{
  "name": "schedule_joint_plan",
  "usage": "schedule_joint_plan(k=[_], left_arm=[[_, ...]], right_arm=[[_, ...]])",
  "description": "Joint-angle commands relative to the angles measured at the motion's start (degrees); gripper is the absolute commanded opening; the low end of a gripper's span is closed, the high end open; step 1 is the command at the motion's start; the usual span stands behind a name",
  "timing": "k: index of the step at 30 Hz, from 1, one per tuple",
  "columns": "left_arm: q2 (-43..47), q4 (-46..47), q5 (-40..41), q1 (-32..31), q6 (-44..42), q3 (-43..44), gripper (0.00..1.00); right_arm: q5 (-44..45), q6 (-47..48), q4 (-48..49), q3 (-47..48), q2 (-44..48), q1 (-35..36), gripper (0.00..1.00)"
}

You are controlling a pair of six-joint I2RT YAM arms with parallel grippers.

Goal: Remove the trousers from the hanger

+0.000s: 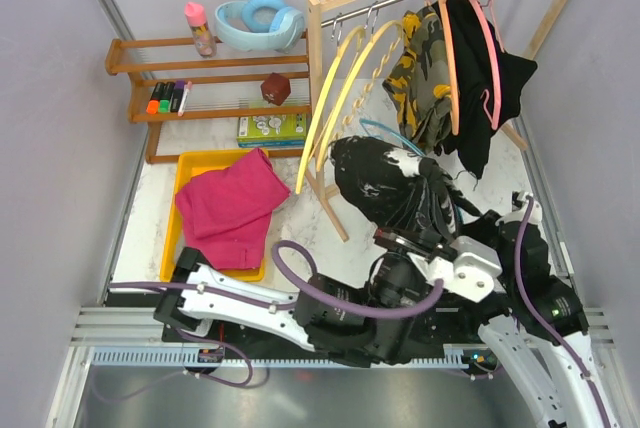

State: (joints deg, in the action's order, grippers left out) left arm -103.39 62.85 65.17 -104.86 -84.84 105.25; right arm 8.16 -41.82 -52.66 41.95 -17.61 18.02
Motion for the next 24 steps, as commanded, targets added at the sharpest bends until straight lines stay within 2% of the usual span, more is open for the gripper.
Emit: schedule_joint_plan(k=[1,3,4,6,8,10,12,16,20,24], left_arm=[[12.9,-6.5,-9.0,-0.3,19.7,1.5,0.02],[14.4,-12.2,-10.1,-0.1,27.1,1.4,0.02],[14.8,-14.5,-11.9,-0.1,29.4,1.4,0.02],[15.5,-17.9,-12.6,-0.1,34.6,1.5,0.02],[15.9,-18.3,-13.2,-0.2,35.8,1.5,0.02],[16.3,-14.3,-13.5,-0.1,34.7,0.2,0.02],[16.9,-13.8,-13.9,-0.1,35.0,-0.2,0.02],[17.0,-13.1,-13.5,-0.1,35.2,-0.1,0.02],[15.7,-14.2,-12.8,-0.1,32.6,-0.8,0.02],[15.5,-16.5,-12.9,-0.1,33.0,-6.4,0.02]], right_arm=[[-1.7,-1.0,2.6,-4.6,1.1,0.0,0.00],[-8.0,0.9,7.4,-6.0,0.3,0.0,0.00],[-15.6,1.3,11.5,-7.4,0.3,0.0,0.00],[-18.5,0.5,13.0,-8.6,1.0,0.0,0.00],[-17.5,0.8,11.0,-8.3,1.3,0.0,0.00],[-13.6,1.4,5.9,-7.6,1.0,0.0,0.00],[-2.7,1.2,0.7,-5.6,1.0,0.0,0.00],[4.0,-3.0,-1.4,-3.6,3.8,0.2,0.00],[1.0,-1.3,4.6,-0.2,5.3,0.2,0.00],[-5.9,5.0,3.7,8.6,-1.8,0.2,0.00]])
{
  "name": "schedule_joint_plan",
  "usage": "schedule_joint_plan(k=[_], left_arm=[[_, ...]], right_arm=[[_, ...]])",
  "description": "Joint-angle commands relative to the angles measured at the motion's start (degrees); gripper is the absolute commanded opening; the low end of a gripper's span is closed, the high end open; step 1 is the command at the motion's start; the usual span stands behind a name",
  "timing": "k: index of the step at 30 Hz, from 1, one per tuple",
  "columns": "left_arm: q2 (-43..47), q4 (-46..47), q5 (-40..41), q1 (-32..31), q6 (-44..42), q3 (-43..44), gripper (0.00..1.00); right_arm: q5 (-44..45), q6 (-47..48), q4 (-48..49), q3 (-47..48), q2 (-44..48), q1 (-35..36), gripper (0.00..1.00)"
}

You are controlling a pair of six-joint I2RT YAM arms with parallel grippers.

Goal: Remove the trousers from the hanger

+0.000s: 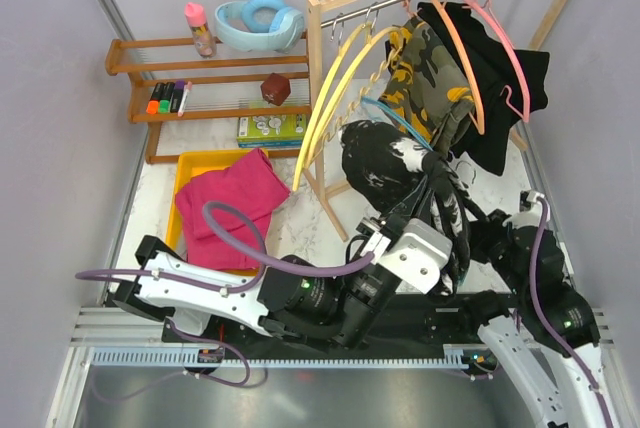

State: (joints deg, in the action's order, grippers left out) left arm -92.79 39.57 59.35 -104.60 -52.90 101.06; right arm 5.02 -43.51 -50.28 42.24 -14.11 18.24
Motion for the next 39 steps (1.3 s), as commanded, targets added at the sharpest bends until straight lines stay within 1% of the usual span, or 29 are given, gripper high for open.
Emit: schedule_joint_plan(k=[1,4,6,8,10,11,13,14,16,17,18,19,20,21,22,23,24,25,26,27,28,29,30,32,34,36,37,38,39], left_arm=[[4.6,6.7,-6.9,-0.3,0.4,-3.3,0.02],[2.3,7.4,-5.0,0.1,-2.5,-6.4,0.02],[0.2,8.2,-2.8,0.8,-4.2,-6.3,0.02],[-3.0,8.2,-1.3,1.8,-5.9,-3.4,0.02],[-4.9,5.4,-0.3,2.9,-5.6,0.2,0.02],[-6.9,2.7,-0.5,3.2,-5.6,4.0,0.02],[-9.1,0.2,-1.3,4.2,-6.2,8.4,0.02],[-11.1,-0.2,-1.8,4.4,-7.2,12.5,0.02],[-13.4,2.0,-3.5,5.0,-13.3,18.6,0.02],[-16.2,3.6,-4.9,5.0,-16.3,21.2,0.02],[-17.7,5.9,-5.8,5.1,-21.8,24.4,0.02],[-19.2,5.8,-6.8,5.1,-23.8,33.0,0.02],[-22.5,5.0,-9.2,4.9,-25.2,37.9,0.02],[-23.6,1.4,-10.5,4.3,-24.6,43.0,0.02],[-24.4,-0.9,-11.9,4.0,-23.0,50.5,0.02],[-24.0,-2.3,-13.9,3.5,-20.4,51.7,0.02],[-19.9,-3.6,-14.7,3.1,-12.4,51.0,0.02],[-16.9,-7.8,-15.7,3.0,-7.0,45.4,0.02],[-13.8,-10.2,-19.3,3.0,5.1,41.4,0.02],[-6.9,-12.6,-21.9,3.2,10.1,37.2,0.02],[-4.7,-12.9,-24.3,3.3,13.8,29.8,0.02],[-3.0,-13.2,-26.7,3.2,16.2,28.2,0.02],[-2.3,-14.2,-26.8,3.1,19.6,27.9,0.02],[-1.7,-15.1,-26.4,3.2,21.6,28.4,0.02],[-1.8,-14.1,-27.0,3.2,20.4,29.3,0.02],[-2.7,-14.7,-27.4,3.1,17.3,31.2,0.02],[-3.0,-15.5,-27.5,3.1,16.4,32.9,0.02],[-2.8,-17.7,-27.9,3.1,15.9,33.0,0.02],[-2.2,-18.6,-28.1,3.1,16.3,32.5,0.02]], right_arm=[[-4.0,8.1,1.1,9.7,-6.2,-0.1,0.00],[-6.8,13.2,-2.7,16.5,-10.8,0.0,0.00],[-7.0,15.6,-5.7,21.5,-13.8,0.0,0.00],[-6.7,16.8,-6.8,23.8,-15.4,0.0,0.00],[-6.2,18.3,-8.5,23.7,-15.9,-0.1,0.00],[-5.9,18.3,-8.5,22.2,-15.3,-0.1,0.00],[-5.9,17.2,-8.0,20.4,-14.5,-0.1,0.00],[-5.8,16.9,-7.9,18.9,-13.8,-0.1,0.00],[-3.8,15.8,-8.3,16.5,-13.3,-0.1,0.00],[-2.9,15.6,-9.0,15.6,-13.2,-0.1,0.00],[-2.0,15.4,-9.4,14.7,-13.4,-0.1,0.00],[-1.2,14.9,-9.7,13.0,-13.6,-0.1,0.00],[0.4,14.3,-9.5,12.0,-13.2,-0.1,0.00],[1.1,13.7,-9.2,11.0,-12.9,-0.1,0.00],[2.0,12.5,-9.0,9.6,-12.3,-0.1,0.00],[3.2,11.8,-8.6,9.0,-12.1,-0.1,0.00],[3.9,11.3,-8.4,8.4,-11.8,-0.1,0.00],[4.3,10.6,-8.2,7.3,-11.2,0.0,0.00],[4.5,9.6,-7.3,6.7,-10.9,-0.1,0.00],[5.2,9.0,-6.9,6.1,-10.8,-0.1,0.00],[5.0,8.5,-6.3,4.7,-10.8,-0.1,0.00],[4.6,7.8,-5.0,3.9,-10.9,0.0,0.00],[4.3,7.6,-4.2,2.9,-11.0,-0.1,0.00],[2.4,6.2,-1.7,-0.5,-11.6,0.0,0.00],[-3.1,4.3,0.5,-3.6,-11.0,-0.1,0.00],[-7.3,3.0,3.7,-4.5,-9.8,-0.1,0.00],[-12.3,3.1,5.5,-5.2,-7.4,0.0,0.00],[-14.6,3.1,8.9,-5.4,-6.1,0.0,0.00],[-15.0,3.4,9.3,-4.6,-5.1,0.0,0.00]])
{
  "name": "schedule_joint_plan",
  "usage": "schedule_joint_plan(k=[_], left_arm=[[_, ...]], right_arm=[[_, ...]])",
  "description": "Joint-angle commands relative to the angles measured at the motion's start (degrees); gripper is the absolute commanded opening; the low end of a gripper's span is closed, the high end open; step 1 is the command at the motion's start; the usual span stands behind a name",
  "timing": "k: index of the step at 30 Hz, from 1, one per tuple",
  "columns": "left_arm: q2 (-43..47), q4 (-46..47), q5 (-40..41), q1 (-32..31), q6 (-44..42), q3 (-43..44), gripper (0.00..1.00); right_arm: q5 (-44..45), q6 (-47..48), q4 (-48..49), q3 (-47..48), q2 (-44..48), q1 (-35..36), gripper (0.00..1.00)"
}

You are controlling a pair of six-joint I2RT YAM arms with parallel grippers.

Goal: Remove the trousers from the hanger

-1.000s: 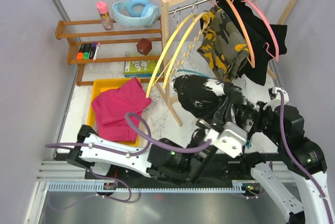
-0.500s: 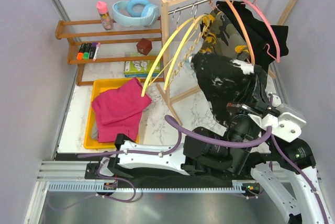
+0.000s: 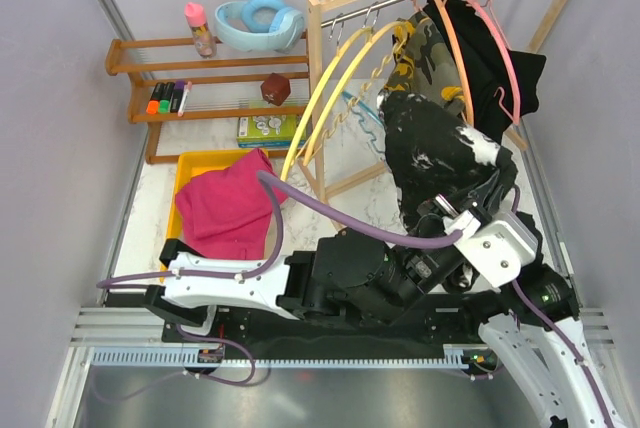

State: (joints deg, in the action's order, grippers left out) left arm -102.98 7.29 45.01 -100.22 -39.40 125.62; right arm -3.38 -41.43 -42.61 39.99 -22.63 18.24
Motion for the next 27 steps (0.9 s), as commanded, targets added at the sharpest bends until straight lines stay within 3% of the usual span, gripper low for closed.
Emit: schedule_joint_plan(k=[1,4,7,11,13,17,22,24,25,27], left_arm=[[8.8,12.8,-14.2,-1.3,3.9,5.4,0.02],[14.0,9.3,-18.1,-1.3,9.9,-2.5,0.02],[17.6,6.3,-17.4,-1.3,13.1,-9.8,0.02],[19.7,4.8,-12.0,-1.3,9.8,-20.2,0.02],[18.9,3.3,-8.6,-1.3,8.0,-24.2,0.02],[16.8,5.5,2.6,-1.3,2.8,-30.5,0.02],[17.5,15.5,9.2,-1.3,1.5,-36.9,0.02],[17.3,24.8,12.3,-1.3,-5.3,-37.3,0.02],[16.9,30.1,13.2,-1.3,-13.5,-37.3,0.02],[14.7,45.2,14.3,-1.2,-22.4,-36.6,0.02]], right_arm=[[-2.7,1.7,0.3,-1.2,2.9,0.0,0.00],[2.9,5.1,-8.3,3.2,-1.4,0.0,0.00],[0.5,6.8,-9.4,7.5,-2.0,-0.1,0.00],[-8.7,10.8,-11.9,14.8,-5.2,-0.1,0.00],[-9.1,12.5,-15.0,20.2,-6.4,-0.1,0.00],[1.3,17.5,-22.0,27.5,-8.3,-0.2,0.02],[8.7,19.1,-24.3,27.0,-7.3,0.0,0.02],[10.7,20.0,-25.1,26.6,-7.0,0.0,0.01],[11.2,20.4,-25.2,26.5,-6.7,-0.1,0.01],[10.9,21.3,-25.0,26.4,-5.4,-0.1,0.01]])
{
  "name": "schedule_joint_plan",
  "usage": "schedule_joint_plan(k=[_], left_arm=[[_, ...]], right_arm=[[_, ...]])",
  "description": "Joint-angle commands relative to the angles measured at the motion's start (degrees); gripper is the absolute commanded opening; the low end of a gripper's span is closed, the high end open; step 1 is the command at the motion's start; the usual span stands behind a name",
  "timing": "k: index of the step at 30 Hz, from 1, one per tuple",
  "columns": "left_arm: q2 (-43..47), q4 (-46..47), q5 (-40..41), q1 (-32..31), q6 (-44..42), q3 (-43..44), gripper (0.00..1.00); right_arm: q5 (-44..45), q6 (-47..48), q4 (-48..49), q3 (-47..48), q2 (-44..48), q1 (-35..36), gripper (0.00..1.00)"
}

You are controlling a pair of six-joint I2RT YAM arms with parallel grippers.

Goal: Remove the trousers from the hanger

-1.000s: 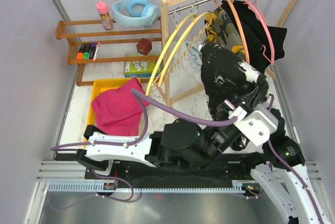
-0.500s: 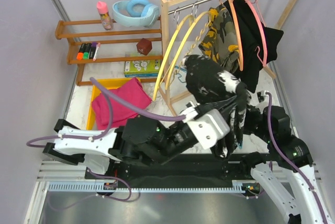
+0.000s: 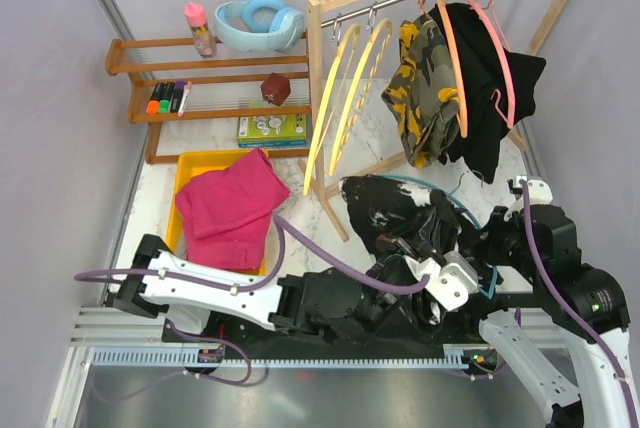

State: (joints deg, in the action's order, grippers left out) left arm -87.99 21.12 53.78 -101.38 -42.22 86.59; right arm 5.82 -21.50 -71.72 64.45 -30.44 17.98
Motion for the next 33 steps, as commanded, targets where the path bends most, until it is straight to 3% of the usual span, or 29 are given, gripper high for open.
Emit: schedule_joint_plan(k=[1,4,6,10,13,15,16,19,20,23,26,27,29,30,31,33], left_arm=[[-1.1,34.7,5.2,0.1,-27.0,3.1,0.02],[-4.2,40.4,4.8,0.7,-33.4,5.6,0.02],[-4.1,38.4,4.6,0.7,-31.7,5.8,0.02],[-1.7,35.0,4.1,0.7,-24.5,3.4,0.02],[0.7,32.7,3.9,0.7,-21.4,1.0,0.02],[2.0,31.7,4.1,0.7,-19.8,-0.6,0.02],[3.4,29.9,4.1,0.7,-18.0,-1.2,0.02],[6.2,26.7,3.5,0.7,-14.0,-3.3,0.02],[6.9,25.6,3.5,0.7,-13.2,-4.3,0.02],[8.4,23.0,3.4,0.8,-12.0,-5.4,0.02],[7.7,16.8,3.2,2.1,-13.0,-6.0,0.02],[6.9,18.3,4.0,2.9,-15.1,-6.5,0.02],[2.5,26.9,8.0,6.4,-27.5,-8.8,0.02],[0.5,40.3,9.3,7.7,-33.0,-9.1,0.02],[-1.3,47.0,11.4,10.2,-44.8,-9.0,0.02],[-5.8,63.0,12.2,12.3,-55.6,-7.4,0.02]], right_arm=[[1.2,1.5,4.5,2.0,2.6,0.1,0.00],[-1.1,1.5,4.7,2.2,2.8,0.1,0.04],[-3.8,1.2,5.1,1.7,2.9,0.1,0.06],[-5.6,-0.6,7.7,0.7,4.0,0.2,0.22],[-8.0,-2.2,9.1,1.4,3.6,0.2,0.26],[-9.1,-2.9,10.0,1.6,2.9,0.3,0.20],[-8.7,-3.3,10.5,1.6,2.8,0.2,0.01],[-10.7,-3.9,11.7,1.1,2.4,0.2,0.04],[-10.7,-3.9,11.7,1.0,2.1,0.2,0.00],[-6.6,-4.6,12.6,0.1,4.0,0.2,0.00],[-9.2,-2.5,12.8,0.7,4.2,0.2,0.00],[-9.6,-2.3,12.9,0.9,4.4,0.2,0.00],[-10.6,-2.1,13.0,1.2,5.2,0.2,0.00],[-10.6,-2.0,12.8,1.0,5.4,0.2,0.00],[-10.7,-1.1,12.4,0.9,5.8,0.2,0.00],[-6.5,-0.7,11.5,0.8,7.2,0.1,0.00]])
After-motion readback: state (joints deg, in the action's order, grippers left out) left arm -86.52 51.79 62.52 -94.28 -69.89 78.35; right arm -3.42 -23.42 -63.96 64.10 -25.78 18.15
